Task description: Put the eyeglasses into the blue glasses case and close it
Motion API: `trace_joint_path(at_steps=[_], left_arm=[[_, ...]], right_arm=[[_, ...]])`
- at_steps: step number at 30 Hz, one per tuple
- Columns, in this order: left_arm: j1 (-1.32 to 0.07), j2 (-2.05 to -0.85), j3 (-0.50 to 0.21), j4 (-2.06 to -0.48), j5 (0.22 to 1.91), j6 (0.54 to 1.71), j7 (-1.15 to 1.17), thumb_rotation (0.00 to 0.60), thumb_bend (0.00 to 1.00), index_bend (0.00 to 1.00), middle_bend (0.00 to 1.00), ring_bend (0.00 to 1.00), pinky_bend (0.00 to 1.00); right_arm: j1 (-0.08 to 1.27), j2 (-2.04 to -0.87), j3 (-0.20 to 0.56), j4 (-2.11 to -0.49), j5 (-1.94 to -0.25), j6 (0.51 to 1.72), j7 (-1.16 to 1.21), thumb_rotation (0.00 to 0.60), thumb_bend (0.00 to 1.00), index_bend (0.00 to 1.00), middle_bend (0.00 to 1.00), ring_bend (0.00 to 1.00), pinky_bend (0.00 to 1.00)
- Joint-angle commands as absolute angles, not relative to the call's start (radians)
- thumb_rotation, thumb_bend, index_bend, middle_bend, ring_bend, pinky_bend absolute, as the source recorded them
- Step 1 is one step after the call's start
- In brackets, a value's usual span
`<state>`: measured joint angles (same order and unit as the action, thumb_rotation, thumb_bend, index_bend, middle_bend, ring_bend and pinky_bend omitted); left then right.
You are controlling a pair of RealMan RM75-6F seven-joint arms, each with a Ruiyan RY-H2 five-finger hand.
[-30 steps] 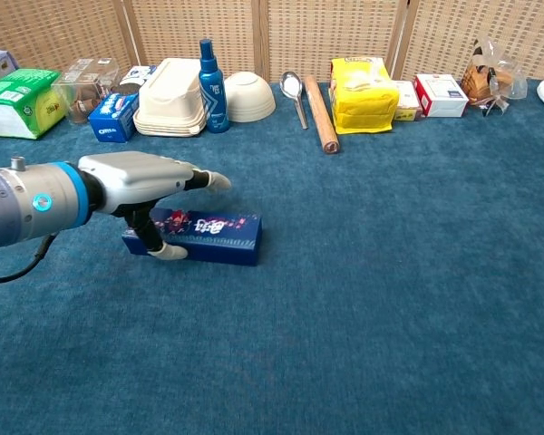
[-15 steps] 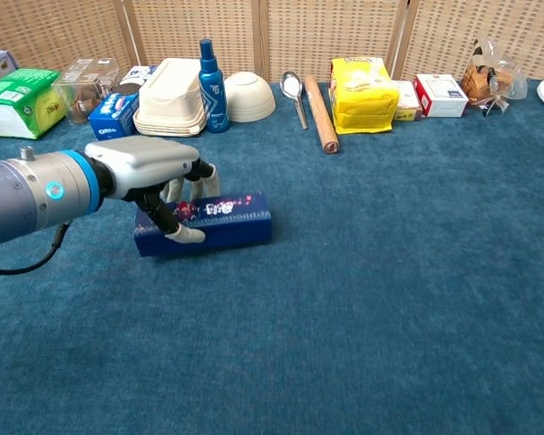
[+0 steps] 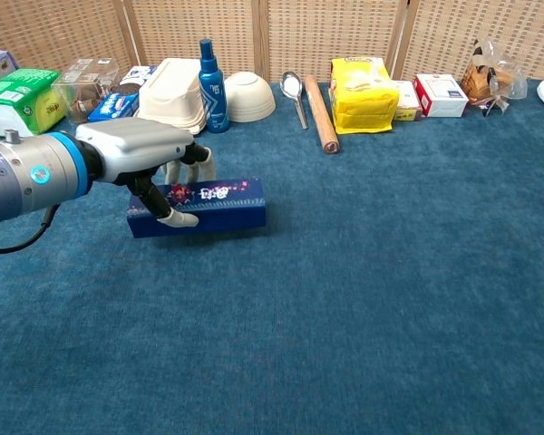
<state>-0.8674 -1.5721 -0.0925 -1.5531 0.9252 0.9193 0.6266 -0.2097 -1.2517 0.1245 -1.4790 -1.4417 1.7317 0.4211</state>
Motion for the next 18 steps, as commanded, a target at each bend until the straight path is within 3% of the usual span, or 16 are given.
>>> trace_joint_path(at_steps=[1, 4, 7, 10, 13, 18], left_arm=[[-0.874, -1.588, -0.081, -1.530, 0.951, 0.899, 0.608, 0.479, 0.30, 0.45, 0.48, 0.41, 0.27], [-0.876, -1.599, -0.068, -1.515, 0.981, 0.880, 0.585, 0.484, 0.30, 0.41, 0.43, 0.33, 0.25], [-0.875, -1.600, -0.060, -1.512, 1.004, 0.874, 0.568, 0.487, 0.29, 0.24, 0.26, 0.12, 0.16], [-0.873, -1.594, -0.055, -1.510, 1.026, 0.876, 0.559, 0.491, 0.29, 0.11, 0.11, 0.01, 0.07], [-0.860, -1.581, -0.061, -1.516, 1.047, 0.903, 0.540, 0.494, 0.29, 0.05, 0.04, 0.00, 0.01], [-0.831, -1.547, -0.073, -1.544, 1.061, 0.944, 0.496, 0.492, 0.29, 0.02, 0.02, 0.00, 0.00]], right_arm=[[-0.211, -1.252, 0.126, -1.482, -1.440, 1.733, 0.418, 0.600, 0.29, 0.00, 0.19, 0.00, 0.12], [-0.213, -1.251, 0.127, -1.488, -1.441, 1.736, 0.413, 0.600, 0.29, 0.00, 0.19, 0.00, 0.12], [-0.214, -1.248, 0.126, -1.494, -1.444, 1.739, 0.407, 0.600, 0.29, 0.00, 0.19, 0.00, 0.12], [-0.213, -1.246, 0.127, -1.499, -1.446, 1.739, 0.403, 0.600, 0.29, 0.00, 0.19, 0.00, 0.12], [-0.210, -1.241, 0.130, -1.508, -1.451, 1.741, 0.394, 0.600, 0.29, 0.00, 0.19, 0.00, 0.12], [-0.201, -1.232, 0.137, -1.524, -1.451, 1.735, 0.377, 0.600, 0.29, 0.00, 0.19, 0.00, 0.12]])
